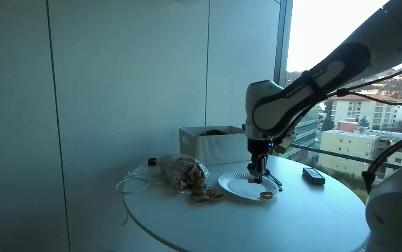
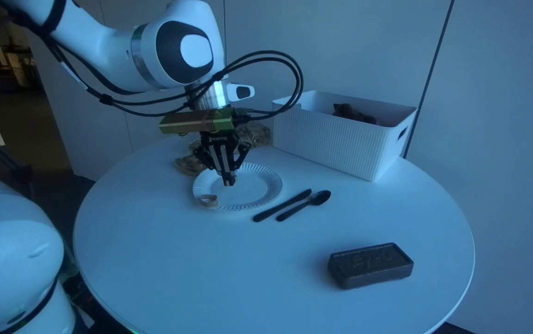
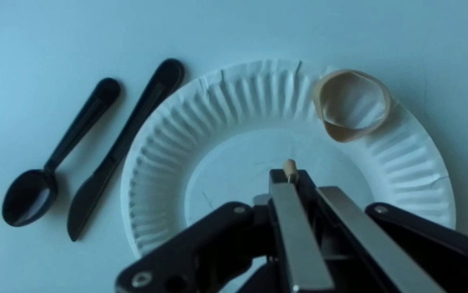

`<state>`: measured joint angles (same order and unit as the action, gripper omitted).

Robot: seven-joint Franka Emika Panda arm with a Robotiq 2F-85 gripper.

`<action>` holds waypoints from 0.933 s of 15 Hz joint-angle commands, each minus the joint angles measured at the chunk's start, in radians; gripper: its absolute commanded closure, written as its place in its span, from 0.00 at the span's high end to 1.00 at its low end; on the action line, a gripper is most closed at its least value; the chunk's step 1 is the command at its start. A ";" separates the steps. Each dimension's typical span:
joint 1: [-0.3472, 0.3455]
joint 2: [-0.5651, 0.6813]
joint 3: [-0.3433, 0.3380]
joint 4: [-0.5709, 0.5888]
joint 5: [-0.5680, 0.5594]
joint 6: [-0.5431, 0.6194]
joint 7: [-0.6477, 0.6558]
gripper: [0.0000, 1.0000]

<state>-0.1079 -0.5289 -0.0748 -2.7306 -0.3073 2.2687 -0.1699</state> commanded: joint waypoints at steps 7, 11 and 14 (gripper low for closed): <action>0.010 -0.080 -0.006 0.034 -0.004 -0.309 -0.031 0.13; 0.043 -0.078 -0.027 0.006 0.019 -0.281 -0.082 0.13; 0.062 -0.072 -0.036 -0.010 0.049 -0.281 -0.107 0.13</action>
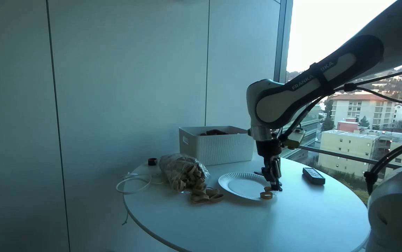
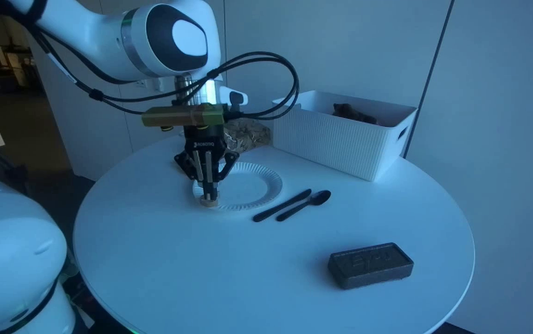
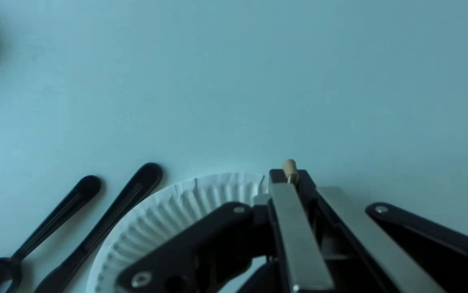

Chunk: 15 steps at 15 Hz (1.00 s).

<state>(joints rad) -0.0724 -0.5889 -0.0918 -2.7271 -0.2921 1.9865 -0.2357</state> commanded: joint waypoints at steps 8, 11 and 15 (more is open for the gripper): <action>0.050 -0.018 -0.037 -0.015 0.095 0.003 -0.093 0.48; 0.052 -0.013 -0.043 -0.016 0.099 0.021 -0.119 0.73; 0.057 0.012 -0.055 -0.016 0.104 0.047 -0.155 1.00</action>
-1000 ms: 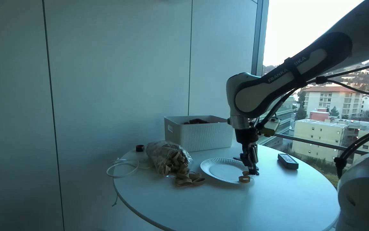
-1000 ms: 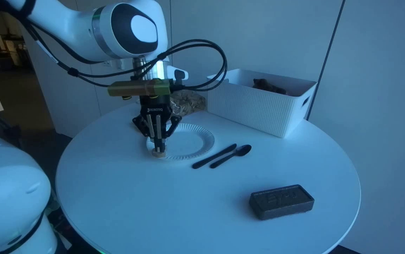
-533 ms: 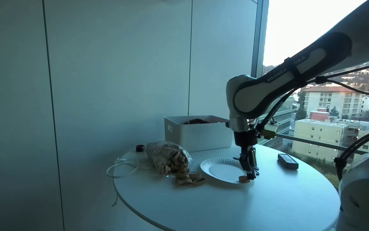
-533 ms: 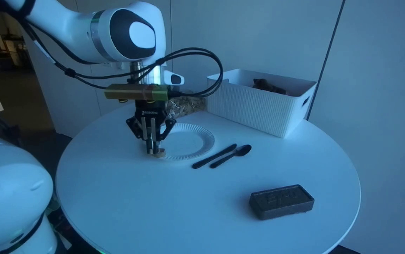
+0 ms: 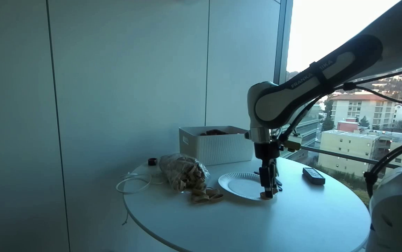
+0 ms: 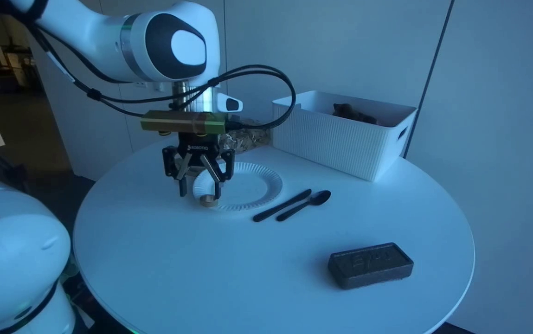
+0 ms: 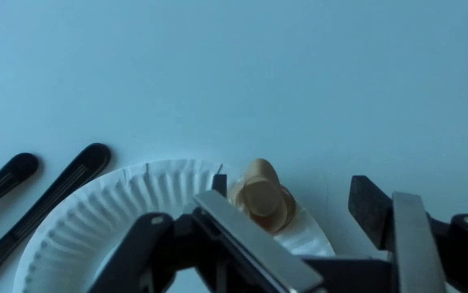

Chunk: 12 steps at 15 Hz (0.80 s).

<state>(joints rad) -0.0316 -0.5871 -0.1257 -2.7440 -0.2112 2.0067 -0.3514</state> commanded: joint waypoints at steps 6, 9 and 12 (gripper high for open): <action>0.023 0.046 -0.042 -0.003 0.044 0.059 -0.087 1.00; 0.021 0.059 -0.045 -0.006 0.051 0.080 -0.103 0.75; 0.017 0.070 -0.047 -0.008 0.053 0.096 -0.110 0.49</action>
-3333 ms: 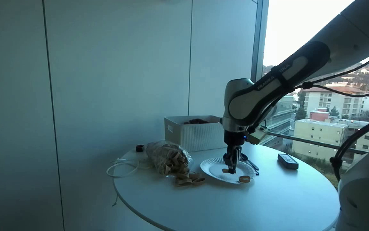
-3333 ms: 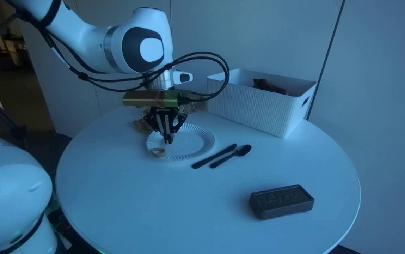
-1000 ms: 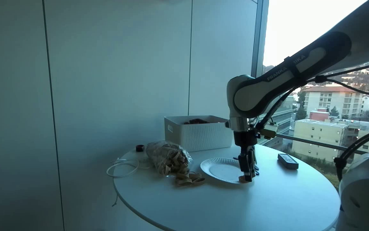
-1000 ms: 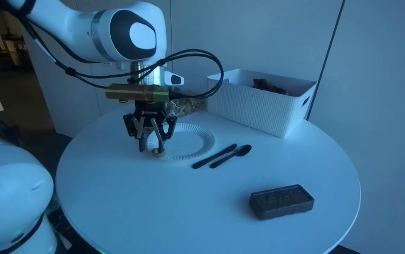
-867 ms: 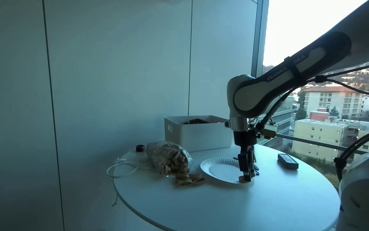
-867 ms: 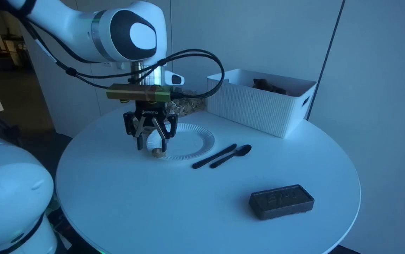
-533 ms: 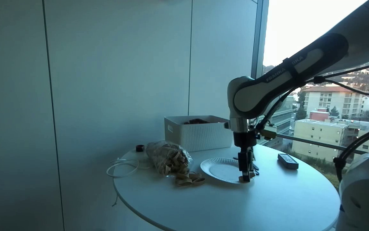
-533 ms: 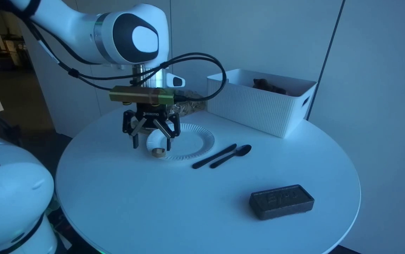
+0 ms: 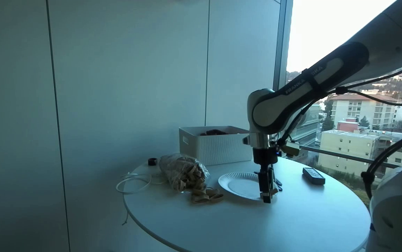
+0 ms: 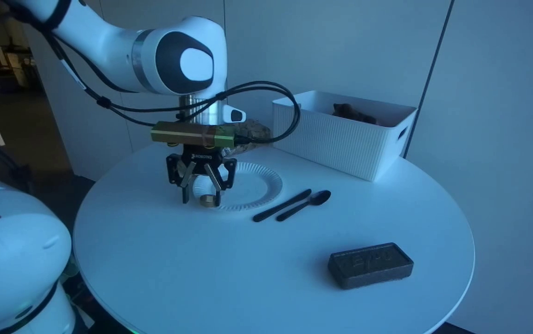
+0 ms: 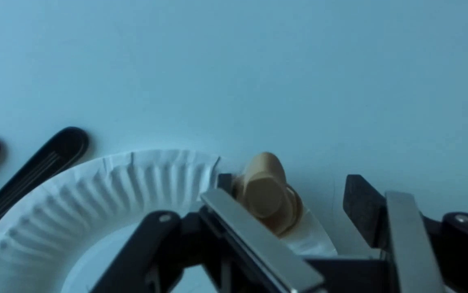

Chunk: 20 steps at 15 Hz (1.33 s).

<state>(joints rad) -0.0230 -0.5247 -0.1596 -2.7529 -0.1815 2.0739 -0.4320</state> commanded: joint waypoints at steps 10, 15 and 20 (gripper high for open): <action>0.003 -0.017 -0.009 0.002 0.010 0.045 -0.040 0.13; 0.012 -0.108 -0.010 0.009 0.012 0.046 -0.070 0.13; 0.103 -0.186 -0.062 0.011 0.124 -0.049 -0.234 0.13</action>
<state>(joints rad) 0.0071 -0.6495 -0.1768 -2.7437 -0.1385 2.0873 -0.5581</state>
